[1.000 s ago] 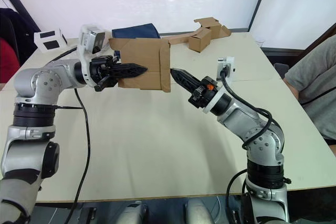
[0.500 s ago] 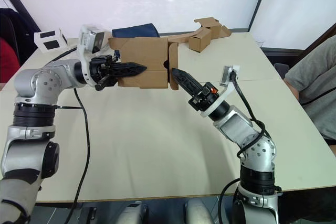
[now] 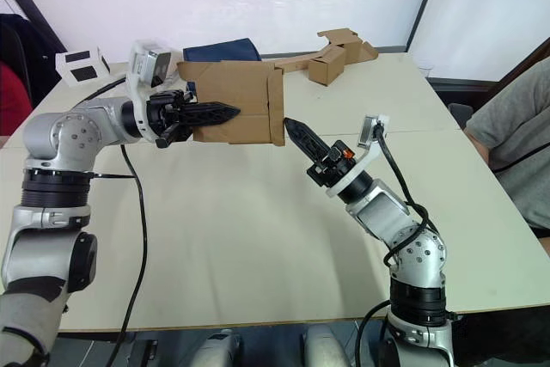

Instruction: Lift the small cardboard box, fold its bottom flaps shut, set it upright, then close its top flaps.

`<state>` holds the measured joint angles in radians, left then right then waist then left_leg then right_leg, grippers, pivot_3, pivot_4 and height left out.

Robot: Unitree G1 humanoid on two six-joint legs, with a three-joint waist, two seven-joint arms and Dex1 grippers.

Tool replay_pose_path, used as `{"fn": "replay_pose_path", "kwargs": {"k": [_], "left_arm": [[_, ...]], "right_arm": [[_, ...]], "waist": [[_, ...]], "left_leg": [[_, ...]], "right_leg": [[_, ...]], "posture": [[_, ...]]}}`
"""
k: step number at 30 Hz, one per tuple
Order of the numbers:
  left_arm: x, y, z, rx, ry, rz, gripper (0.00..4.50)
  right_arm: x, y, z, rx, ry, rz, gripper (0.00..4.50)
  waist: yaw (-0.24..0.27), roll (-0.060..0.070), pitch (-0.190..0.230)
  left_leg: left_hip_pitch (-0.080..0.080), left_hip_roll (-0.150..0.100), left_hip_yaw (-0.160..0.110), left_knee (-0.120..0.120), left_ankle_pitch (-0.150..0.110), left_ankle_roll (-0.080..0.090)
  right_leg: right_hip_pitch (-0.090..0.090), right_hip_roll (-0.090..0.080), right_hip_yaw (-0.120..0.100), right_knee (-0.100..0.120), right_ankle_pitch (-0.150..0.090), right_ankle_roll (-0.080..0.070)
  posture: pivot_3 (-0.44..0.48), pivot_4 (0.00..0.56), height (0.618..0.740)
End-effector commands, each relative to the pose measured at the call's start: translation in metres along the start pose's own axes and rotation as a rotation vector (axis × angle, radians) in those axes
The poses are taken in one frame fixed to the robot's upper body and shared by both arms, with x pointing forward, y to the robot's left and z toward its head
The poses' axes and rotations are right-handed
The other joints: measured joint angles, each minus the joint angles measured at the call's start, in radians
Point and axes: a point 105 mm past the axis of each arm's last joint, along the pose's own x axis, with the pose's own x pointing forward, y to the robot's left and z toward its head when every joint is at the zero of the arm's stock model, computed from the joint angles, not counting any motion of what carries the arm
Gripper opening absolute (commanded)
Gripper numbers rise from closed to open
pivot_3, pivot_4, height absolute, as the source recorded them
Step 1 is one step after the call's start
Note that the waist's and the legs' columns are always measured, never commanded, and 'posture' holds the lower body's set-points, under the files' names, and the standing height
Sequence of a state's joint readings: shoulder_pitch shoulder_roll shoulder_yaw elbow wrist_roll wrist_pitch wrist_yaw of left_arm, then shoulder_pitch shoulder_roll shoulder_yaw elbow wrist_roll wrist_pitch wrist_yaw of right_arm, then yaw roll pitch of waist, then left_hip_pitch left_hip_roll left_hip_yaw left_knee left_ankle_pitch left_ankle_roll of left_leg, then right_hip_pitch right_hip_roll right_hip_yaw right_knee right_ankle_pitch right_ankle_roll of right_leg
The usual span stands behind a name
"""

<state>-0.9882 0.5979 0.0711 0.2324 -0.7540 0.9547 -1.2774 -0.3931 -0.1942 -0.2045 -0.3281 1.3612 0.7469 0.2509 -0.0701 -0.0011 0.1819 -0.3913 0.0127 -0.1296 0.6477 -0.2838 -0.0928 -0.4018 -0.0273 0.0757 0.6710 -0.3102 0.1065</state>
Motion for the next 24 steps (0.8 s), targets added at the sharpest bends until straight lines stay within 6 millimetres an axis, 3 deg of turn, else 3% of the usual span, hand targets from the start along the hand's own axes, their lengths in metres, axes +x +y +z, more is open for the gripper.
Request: {"fn": "replay_pose_path", "kwargs": {"k": [1, 6, 9, 12, 21, 24], "left_arm": [[-0.0012, -0.0078, 0.0123, 0.049, -0.022, -0.02, 0.0], [-0.0017, -0.0075, 0.0125, 0.049, -0.024, -0.016, 0.0], [-0.0019, -0.0074, 0.0125, 0.046, -0.025, -0.014, 0.0], [-0.002, -0.0075, 0.0128, 0.045, -0.025, -0.013, 0.0], [-0.0024, -0.0071, 0.0131, 0.043, -0.025, -0.01, 0.0], [-0.0021, -0.0074, 0.0131, 0.042, -0.024, -0.013, 0.0]], "right_arm": [[0.0032, 0.0052, 0.0043, -0.018, -0.023, 0.022, 0.25], [0.0023, 0.0057, 0.0061, -0.017, -0.033, 0.029, 0.25], [0.0004, 0.0051, 0.0071, -0.003, -0.043, 0.029, 0.94], [-0.0006, 0.0046, 0.0086, 0.024, -0.058, 0.029, 2.17], [-0.0023, 0.0038, 0.0086, 0.078, -0.095, 0.03, 2.17], [-0.0018, 0.0039, 0.0084, 0.082, -0.102, 0.03, 1.43]], "waist": [[0.0, 0.0, 0.0], [0.0, 0.0, 0.0], [0.0, 0.0, 0.0], [0.0, 0.0, 0.0], [0.0, 0.0, 0.0], [0.0, 0.0, 0.0]], "left_leg": [[0.0, 0.0, 0.0, 0.0, 0.0, 0.0], [0.0, 0.0, 0.0, 0.0, 0.0, 0.0], [0.0, 0.0, 0.0, 0.0, 0.0, 0.0], [0.0, 0.0, 0.0, 0.0, 0.0, 0.0], [0.0, 0.0, 0.0, 0.0, 0.0, 0.0], [0.0, 0.0, 0.0, 0.0, 0.0, 0.0]], "right_leg": [[0.0, 0.0, 0.0, 0.0, 0.0, 0.0], [0.0, 0.0, 0.0, 0.0, 0.0, 0.0], [0.0, 0.0, 0.0, 0.0, 0.0, 0.0], [0.0, 0.0, 0.0, 0.0, 0.0, 0.0], [0.0, 0.0, 0.0, 0.0, 0.0, 0.0], [0.0, 0.0, 0.0, 0.0, 0.0, 0.0]], "posture": [[0.0, 0.15, 0.74], [0.0, 0.15, 0.74], [0.0, 0.15, 0.74], [0.0, 0.15, 0.74], [0.0, 0.15, 0.74], [0.0, 0.15, 0.74]]}}
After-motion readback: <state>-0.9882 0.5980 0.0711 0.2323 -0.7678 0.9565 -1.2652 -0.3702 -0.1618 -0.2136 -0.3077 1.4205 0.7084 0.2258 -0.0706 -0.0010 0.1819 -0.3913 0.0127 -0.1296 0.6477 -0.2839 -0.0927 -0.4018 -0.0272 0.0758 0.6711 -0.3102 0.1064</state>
